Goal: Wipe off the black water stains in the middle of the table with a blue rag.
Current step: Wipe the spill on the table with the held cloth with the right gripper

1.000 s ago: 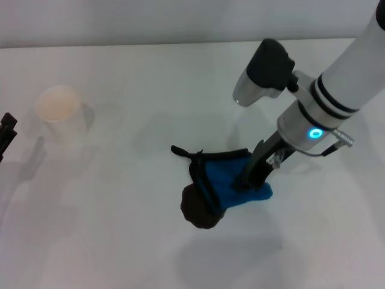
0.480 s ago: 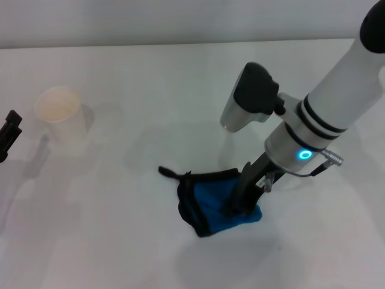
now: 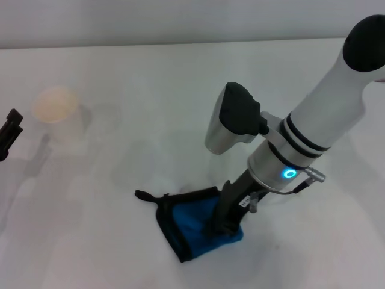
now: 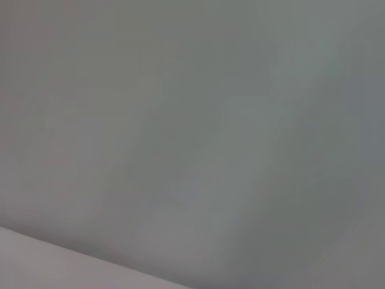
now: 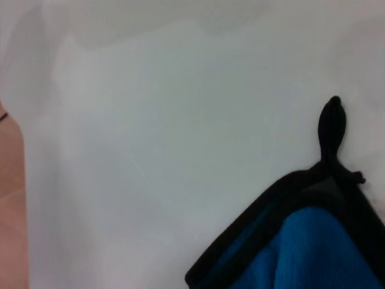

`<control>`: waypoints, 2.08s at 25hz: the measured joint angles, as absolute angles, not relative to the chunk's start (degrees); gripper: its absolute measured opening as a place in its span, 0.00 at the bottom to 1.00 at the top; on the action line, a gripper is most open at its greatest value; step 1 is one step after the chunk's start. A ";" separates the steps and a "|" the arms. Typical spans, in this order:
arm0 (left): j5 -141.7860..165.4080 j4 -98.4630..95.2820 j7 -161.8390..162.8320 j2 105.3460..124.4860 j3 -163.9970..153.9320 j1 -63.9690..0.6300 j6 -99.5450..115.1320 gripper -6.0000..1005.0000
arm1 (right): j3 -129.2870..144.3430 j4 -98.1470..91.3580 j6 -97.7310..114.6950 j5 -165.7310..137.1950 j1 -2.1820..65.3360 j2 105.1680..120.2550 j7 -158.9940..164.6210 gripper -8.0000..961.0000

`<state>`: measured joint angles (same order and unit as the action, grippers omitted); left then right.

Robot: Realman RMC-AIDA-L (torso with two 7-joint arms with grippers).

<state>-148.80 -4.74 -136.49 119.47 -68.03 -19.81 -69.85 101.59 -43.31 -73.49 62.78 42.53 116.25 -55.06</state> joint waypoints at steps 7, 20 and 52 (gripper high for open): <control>-148.89 -4.74 -136.49 119.44 -68.03 -19.97 -69.28 0.86 | 101.48 -43.36 -69.27 64.04 42.47 116.19 -55.92 0.06; -149.15 -4.74 -136.49 119.36 -67.77 -20.16 -69.15 0.86 | 101.00 -43.68 -59.76 63.81 42.90 115.61 -55.64 0.06; -149.15 -5.12 -136.41 119.35 -67.67 -20.45 -69.17 0.86 | 101.91 -43.36 -63.30 64.39 43.14 115.81 -58.04 0.07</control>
